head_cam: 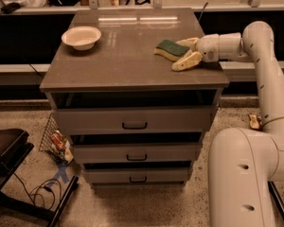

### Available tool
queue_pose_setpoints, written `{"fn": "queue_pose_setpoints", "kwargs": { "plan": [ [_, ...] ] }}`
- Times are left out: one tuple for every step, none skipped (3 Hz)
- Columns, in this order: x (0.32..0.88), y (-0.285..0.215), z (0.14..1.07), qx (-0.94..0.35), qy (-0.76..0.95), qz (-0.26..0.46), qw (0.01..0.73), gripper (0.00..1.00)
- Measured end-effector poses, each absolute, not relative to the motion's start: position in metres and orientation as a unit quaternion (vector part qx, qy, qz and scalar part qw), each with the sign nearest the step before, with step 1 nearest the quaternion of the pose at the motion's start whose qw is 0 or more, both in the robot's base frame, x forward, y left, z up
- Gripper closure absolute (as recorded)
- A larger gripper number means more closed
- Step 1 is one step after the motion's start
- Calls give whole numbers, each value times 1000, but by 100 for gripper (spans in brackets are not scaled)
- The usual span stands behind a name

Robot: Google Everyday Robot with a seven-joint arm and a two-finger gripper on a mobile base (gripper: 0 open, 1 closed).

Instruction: Place sponge into paper bowl

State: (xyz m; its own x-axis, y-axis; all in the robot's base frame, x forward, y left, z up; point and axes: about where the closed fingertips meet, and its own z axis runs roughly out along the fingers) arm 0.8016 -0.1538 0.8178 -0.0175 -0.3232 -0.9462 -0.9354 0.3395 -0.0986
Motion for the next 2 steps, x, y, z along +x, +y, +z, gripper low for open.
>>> {"fn": "queue_pose_setpoints", "kwargs": {
  "plan": [
    [801, -154, 818, -488, 645, 304, 503, 65],
    [801, -154, 819, -488, 645, 304, 503, 88]
  ]
}}
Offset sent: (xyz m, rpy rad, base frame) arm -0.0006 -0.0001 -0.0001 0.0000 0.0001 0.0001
